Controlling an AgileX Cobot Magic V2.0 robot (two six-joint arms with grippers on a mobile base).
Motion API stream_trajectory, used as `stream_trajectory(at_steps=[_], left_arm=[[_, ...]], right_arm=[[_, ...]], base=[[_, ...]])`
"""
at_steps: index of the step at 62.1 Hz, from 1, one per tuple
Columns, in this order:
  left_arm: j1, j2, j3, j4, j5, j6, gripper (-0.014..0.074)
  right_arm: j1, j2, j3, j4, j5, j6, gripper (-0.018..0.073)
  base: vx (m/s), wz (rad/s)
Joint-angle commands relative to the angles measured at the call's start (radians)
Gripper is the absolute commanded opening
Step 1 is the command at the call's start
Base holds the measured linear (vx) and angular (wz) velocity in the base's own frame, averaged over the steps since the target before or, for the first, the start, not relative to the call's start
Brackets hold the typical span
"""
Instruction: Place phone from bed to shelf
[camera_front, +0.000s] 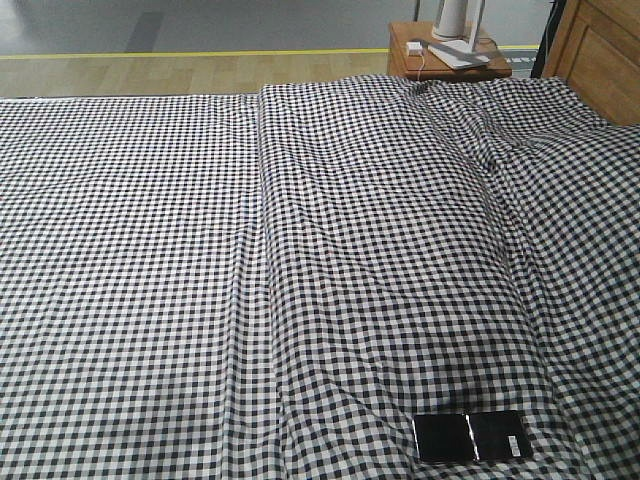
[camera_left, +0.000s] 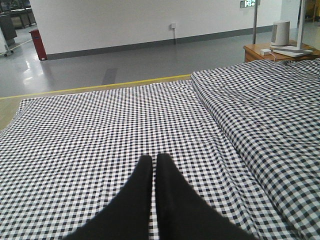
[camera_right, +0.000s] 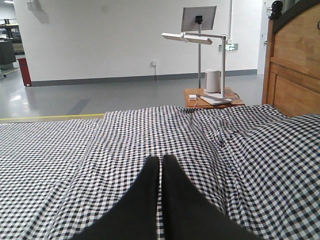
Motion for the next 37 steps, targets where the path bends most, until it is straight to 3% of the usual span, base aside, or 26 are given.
stream_trajectory(at_steps=[1,37], left_arm=[[-0.004,-0.013,-0.021,-0.009,-0.072,-0.006,0.0001],[-0.004,-0.013,-0.021,-0.009,-0.072,-0.006,0.0001]], right_arm=[[-0.003,-0.008,0.005,-0.008,-0.075,0.0,-0.001],[-0.007,-0.008,0.004,-0.009,-0.095,-0.001,-0.001]], base=[[0.0,0.0],[0.0,0.0]])
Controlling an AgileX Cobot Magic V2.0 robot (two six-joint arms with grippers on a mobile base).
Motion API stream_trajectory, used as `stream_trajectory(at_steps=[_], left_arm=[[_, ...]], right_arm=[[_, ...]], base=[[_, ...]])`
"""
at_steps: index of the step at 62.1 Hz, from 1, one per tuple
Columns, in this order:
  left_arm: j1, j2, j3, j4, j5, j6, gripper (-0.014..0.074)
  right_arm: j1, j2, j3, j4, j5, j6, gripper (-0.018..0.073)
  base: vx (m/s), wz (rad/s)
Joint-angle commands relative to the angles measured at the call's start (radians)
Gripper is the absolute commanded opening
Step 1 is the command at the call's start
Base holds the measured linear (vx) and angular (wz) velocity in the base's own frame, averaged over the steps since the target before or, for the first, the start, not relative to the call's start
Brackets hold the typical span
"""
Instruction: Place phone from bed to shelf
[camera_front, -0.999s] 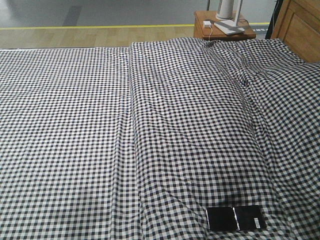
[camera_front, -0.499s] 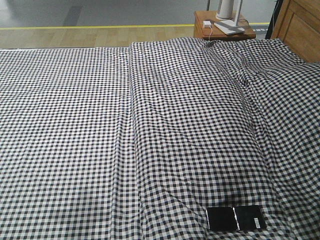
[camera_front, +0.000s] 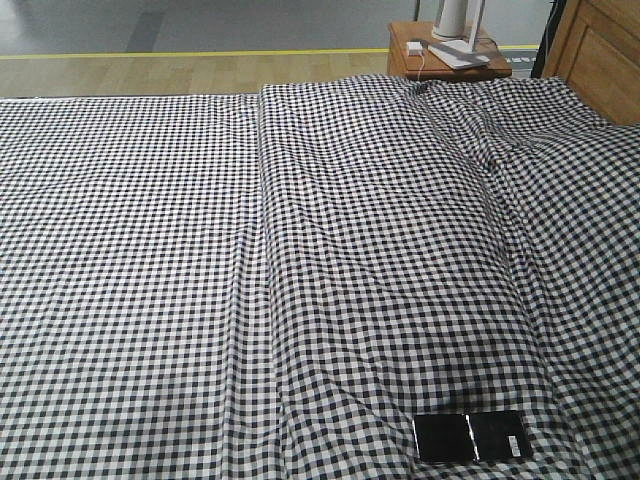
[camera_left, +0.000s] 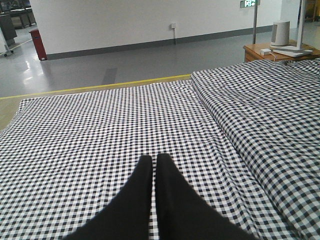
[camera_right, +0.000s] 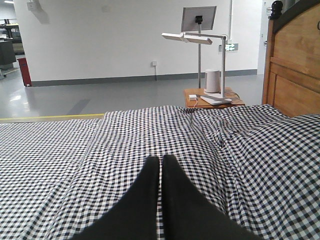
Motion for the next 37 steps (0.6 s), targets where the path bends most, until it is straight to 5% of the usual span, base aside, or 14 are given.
stream_trajectory(at_steps=[1,18,37], left_arm=[[-0.004,-0.013,-0.021,-0.009,-0.072,-0.006,0.0001],[-0.004,-0.013,-0.021,-0.009,-0.072,-0.006,0.0001],[-0.004,-0.013,-0.021,-0.009,-0.072,-0.006,0.0001]], right_arm=[[-0.007,-0.008,0.004,-0.009,-0.105,-0.001,-0.001],[-0.007,-0.008,-0.022,-0.009,-0.451,-0.012,-0.0008],[-0.007,0.031,-0.326,-0.009,-0.435,-0.022,-0.0006]], base=[[0.0,0.0],[0.0,0.0],[0.0,0.0]])
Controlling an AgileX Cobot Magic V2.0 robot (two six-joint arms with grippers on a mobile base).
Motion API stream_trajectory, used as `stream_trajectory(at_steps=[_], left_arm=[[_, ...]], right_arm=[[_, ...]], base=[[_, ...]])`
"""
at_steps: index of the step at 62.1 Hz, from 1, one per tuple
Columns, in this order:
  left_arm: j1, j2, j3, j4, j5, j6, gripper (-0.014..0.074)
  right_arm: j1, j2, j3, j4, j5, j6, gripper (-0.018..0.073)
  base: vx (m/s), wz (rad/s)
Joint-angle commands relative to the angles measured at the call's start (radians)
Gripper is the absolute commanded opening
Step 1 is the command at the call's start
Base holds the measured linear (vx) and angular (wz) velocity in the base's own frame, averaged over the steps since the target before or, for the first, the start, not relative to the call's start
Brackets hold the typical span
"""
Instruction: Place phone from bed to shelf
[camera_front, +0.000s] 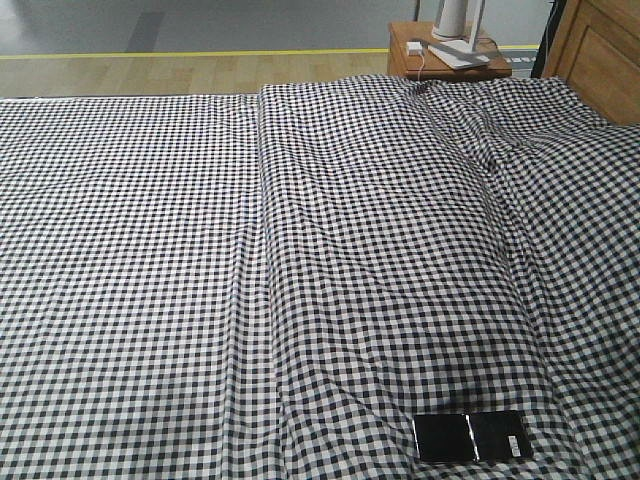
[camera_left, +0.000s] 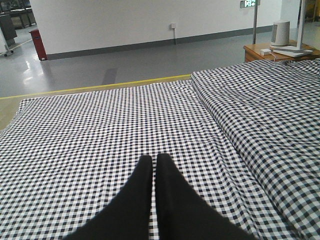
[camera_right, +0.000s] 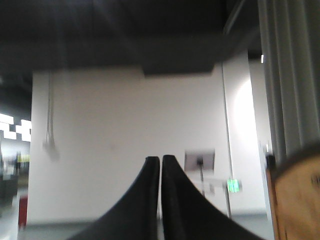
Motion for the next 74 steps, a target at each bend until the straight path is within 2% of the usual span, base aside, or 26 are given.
stream_trajectory(at_steps=[1,14,20,30,37,52,56,62,68,74], left_arm=[[-0.004,-0.013,-0.021,-0.009,-0.072,-0.006,0.0001],[-0.004,-0.013,-0.021,-0.009,-0.072,-0.006,0.0001],[-0.004,-0.013,-0.021,-0.009,-0.072,-0.006,0.0001],[-0.004,-0.013,-0.021,-0.009,-0.072,-0.006,0.0001],[-0.004,-0.013,-0.021,-0.009,-0.072,-0.006,0.0001],[-0.004,-0.013,-0.021,-0.009,-0.072,-0.006,0.0001],[-0.004,-0.013,-0.021,-0.009,-0.072,-0.006,0.0001],[-0.004,-0.013,-0.021,-0.009,-0.072,-0.006,0.0001],[-0.004,-0.013,-0.021,-0.009,-0.072,-0.006,0.0001],[-0.004,-0.013,-0.021,-0.009,-0.072,-0.006,0.0001]], right_arm=[[-0.007,0.043,-0.14,-0.009,-0.067,-0.018,-0.0006],[-0.007,0.209,-0.386,-0.009,0.037,-0.018,-0.0006],[-0.007,0.304,-0.5,-0.009,0.143,-0.018,-0.0006],[-0.007,0.477,-0.657,-0.009,0.404,-0.018,-0.0005],[-0.007,0.595,-0.707,-0.009,0.546,-0.024,-0.0001],[-0.007,0.802,-0.712,-0.009,0.709,-0.024,0.0058],[-0.007,0.848,-0.712,-0.009,0.741,-0.018,0.0098],[-0.007,0.903,-0.712,-0.009,0.79,-0.018,0.0204],[-0.007,0.946,-0.712,-0.009,0.826,-0.018,0.0352],[-0.007,0.97,-0.712,-0.009,0.851,-0.018,0.054]], base=[[0.0,0.0],[0.0,0.0],[0.0,0.0],[0.0,0.0],[0.0,0.0],[0.0,0.0],[0.0,0.0],[0.0,0.0],[0.0,0.0],[0.0,0.0]])
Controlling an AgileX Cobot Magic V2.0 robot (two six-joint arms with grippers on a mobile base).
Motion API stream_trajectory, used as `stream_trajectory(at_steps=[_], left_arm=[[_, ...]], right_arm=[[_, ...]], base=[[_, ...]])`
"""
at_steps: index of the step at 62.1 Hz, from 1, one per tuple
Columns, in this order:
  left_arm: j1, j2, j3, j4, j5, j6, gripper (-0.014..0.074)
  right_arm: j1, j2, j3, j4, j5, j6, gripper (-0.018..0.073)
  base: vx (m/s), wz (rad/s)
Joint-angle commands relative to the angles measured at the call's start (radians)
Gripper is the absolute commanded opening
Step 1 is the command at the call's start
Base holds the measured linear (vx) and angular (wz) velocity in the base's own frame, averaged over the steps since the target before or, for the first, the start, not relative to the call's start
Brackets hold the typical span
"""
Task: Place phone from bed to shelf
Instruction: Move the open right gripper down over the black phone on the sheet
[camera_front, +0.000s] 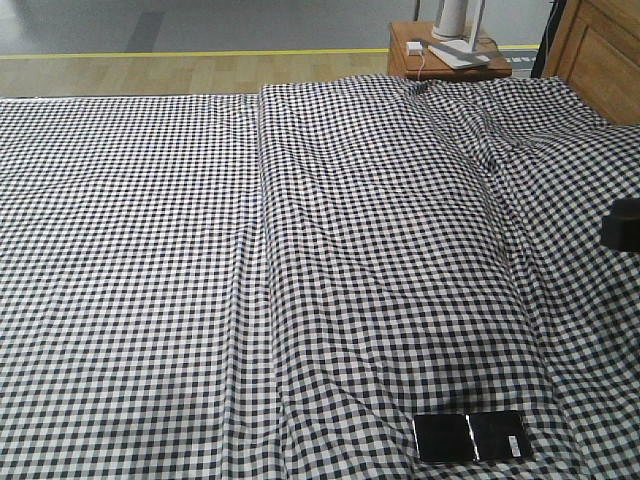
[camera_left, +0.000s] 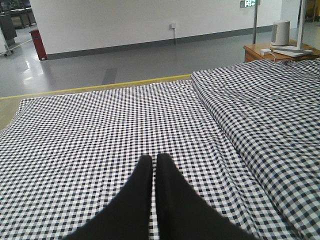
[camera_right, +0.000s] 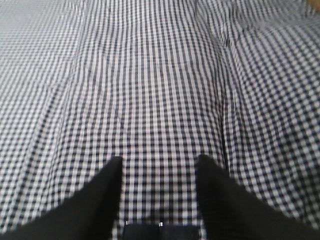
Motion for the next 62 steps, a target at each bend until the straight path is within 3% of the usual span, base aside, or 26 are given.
stream_trajectory(at_steps=[1,8,30,46,55,62], left_arm=[[-0.004,-0.013,-0.021,-0.009,-0.072,-0.006,0.0001],[-0.004,-0.013,-0.021,-0.009,-0.072,-0.006,0.0001],[-0.004,-0.013,-0.021,-0.009,-0.072,-0.006,0.0001],[-0.004,-0.013,-0.021,-0.009,-0.072,-0.006,0.0001],[-0.004,-0.013,-0.021,-0.009,-0.072,-0.006,0.0001],[-0.004,-0.013,-0.021,-0.009,-0.072,-0.006,0.0001]], right_arm=[[-0.006,0.011,-0.033,-0.009,-0.038,-0.009,0.0566],[-0.006,0.016,-0.033,-0.009,-0.043,-0.002,0.0729],[-0.009,0.022,-0.059,-0.027,0.14,0.082,0.0696],[-0.016,0.043,-0.152,-0.191,0.235,0.212,0.0685],[-0.149,0.097,-0.2,-0.166,0.269,0.194,0.0676],[-0.294,0.166,-0.212,-0.042,0.256,0.051,0.067]], base=[[0.0,0.0],[0.0,0.0],[0.0,0.0],[0.0,0.0],[0.0,0.0],[0.0,0.0]])
